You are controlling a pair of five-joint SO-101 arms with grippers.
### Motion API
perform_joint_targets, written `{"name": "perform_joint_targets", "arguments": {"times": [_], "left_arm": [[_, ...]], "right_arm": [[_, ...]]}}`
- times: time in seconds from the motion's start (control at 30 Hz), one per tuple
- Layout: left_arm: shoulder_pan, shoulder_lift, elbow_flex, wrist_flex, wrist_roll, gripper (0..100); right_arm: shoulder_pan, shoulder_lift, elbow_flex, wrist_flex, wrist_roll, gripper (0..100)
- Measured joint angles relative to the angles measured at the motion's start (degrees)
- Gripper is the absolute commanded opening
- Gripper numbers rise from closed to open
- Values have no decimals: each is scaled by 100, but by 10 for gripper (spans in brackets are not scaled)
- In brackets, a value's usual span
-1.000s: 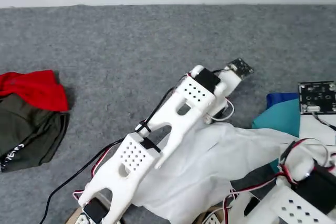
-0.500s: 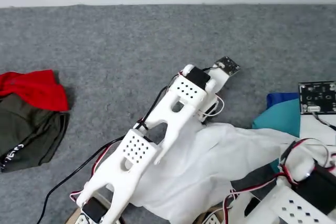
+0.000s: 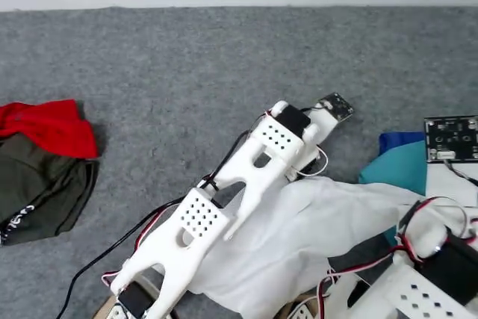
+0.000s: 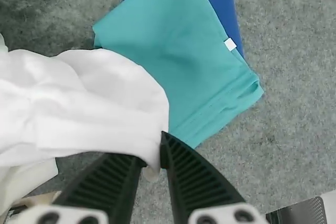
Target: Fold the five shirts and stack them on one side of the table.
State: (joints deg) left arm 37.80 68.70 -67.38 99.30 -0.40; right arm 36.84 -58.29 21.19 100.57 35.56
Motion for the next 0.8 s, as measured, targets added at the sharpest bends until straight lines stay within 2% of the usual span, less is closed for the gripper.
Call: {"name": "perform_joint_targets", "arguments": {"times": [0.37,0.63,0.8], "left_arm": [[-44,-105,-18,0,-44,12],[-1187,-1600,0,9,-44,12],[-1679,-2629,598,35,-26,12]], "right_arm": [[0,0,0,0,0,10],[-53,9,62,-352,-264,10],[-905,9,527,-1160,-738,10]]}}
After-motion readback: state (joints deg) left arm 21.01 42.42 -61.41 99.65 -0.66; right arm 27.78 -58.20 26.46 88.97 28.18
